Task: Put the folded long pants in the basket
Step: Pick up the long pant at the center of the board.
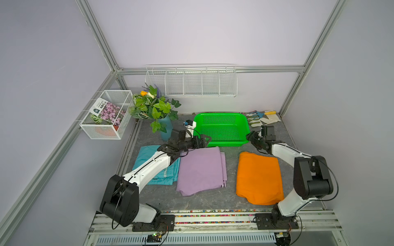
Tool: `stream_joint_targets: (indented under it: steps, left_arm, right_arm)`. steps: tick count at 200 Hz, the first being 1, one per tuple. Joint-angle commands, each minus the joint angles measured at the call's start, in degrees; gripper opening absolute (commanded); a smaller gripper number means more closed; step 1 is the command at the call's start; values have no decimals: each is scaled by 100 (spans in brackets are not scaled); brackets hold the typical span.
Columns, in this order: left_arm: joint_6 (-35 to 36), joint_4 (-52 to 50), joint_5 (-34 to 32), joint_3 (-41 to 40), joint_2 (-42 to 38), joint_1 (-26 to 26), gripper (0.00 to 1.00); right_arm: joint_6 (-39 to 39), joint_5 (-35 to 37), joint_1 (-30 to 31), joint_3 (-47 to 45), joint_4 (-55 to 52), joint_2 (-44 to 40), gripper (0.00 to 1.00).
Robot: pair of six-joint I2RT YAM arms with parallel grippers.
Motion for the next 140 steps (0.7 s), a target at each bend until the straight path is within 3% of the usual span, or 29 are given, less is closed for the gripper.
stream_joint_targets:
  steps: [1, 31, 51, 63, 111, 140]
  left_arm:
    - [1133, -996, 1111, 579, 515, -508, 91]
    - [1181, -1459, 932, 1271, 1366, -1126, 87]
    - [1125, -1708, 661, 1745, 1860, -1462, 87]
    - [1144, -1978, 391, 2039, 2154, -1635, 87]
    - [1045, -2411, 584, 2769, 3210, -1887, 83]
    - [1046, -2646, 529, 3153, 3549, -1949, 83]
  right_arm:
    - [-272, 682, -125, 143, -866, -512, 99]
    - [-923, 1696, -314, 286, -2290, -1349, 99]
    - [-1246, 1890, -560, 179, -3121, -1795, 98]
    - [-1195, 1689, -857, 23, -3571, -2029, 96]
    - [-1203, 1282, -1683, -840, -4719, -3151, 94]
    - [-1325, 312, -2609, -1416, -4784, -3746, 94]
